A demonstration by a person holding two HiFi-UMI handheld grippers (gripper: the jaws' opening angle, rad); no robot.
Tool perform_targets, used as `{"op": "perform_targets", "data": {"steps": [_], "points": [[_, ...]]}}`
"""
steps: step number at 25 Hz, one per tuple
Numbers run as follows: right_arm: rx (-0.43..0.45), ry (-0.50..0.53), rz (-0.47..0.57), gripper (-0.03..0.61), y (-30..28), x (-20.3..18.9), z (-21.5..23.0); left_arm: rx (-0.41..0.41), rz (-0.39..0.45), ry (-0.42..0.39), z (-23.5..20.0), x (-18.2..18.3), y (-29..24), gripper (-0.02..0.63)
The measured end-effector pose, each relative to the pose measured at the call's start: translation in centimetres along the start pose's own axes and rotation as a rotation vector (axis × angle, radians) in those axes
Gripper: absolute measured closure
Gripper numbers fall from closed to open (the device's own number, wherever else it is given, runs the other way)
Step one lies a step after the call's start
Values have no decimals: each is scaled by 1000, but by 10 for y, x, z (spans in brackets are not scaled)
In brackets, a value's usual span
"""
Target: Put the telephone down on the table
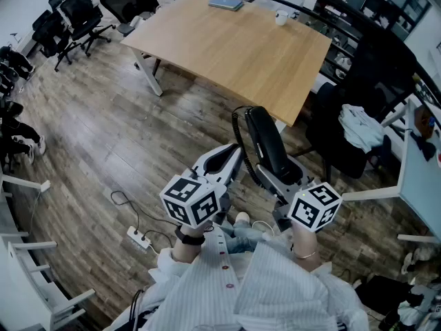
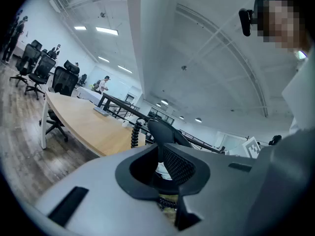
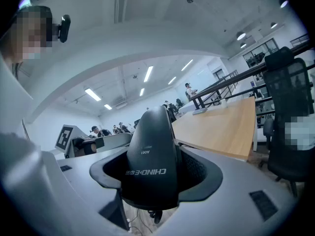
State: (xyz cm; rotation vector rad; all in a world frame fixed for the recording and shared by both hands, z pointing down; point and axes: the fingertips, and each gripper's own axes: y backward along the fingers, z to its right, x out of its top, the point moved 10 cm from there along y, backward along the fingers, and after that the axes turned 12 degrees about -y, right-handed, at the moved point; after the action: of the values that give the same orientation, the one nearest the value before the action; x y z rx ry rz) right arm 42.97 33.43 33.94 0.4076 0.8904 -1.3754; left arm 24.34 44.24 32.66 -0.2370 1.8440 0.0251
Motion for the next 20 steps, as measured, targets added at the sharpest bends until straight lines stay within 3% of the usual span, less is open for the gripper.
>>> {"op": "perform_targets", "data": {"steps": [10,20], "points": [[26,-15,-2,261,16,6,8,14,-6,-4,21,-3,-7,572],[84,-2,-40,261,26,2,13,97,27,-2,40,-11,6,572]]}}
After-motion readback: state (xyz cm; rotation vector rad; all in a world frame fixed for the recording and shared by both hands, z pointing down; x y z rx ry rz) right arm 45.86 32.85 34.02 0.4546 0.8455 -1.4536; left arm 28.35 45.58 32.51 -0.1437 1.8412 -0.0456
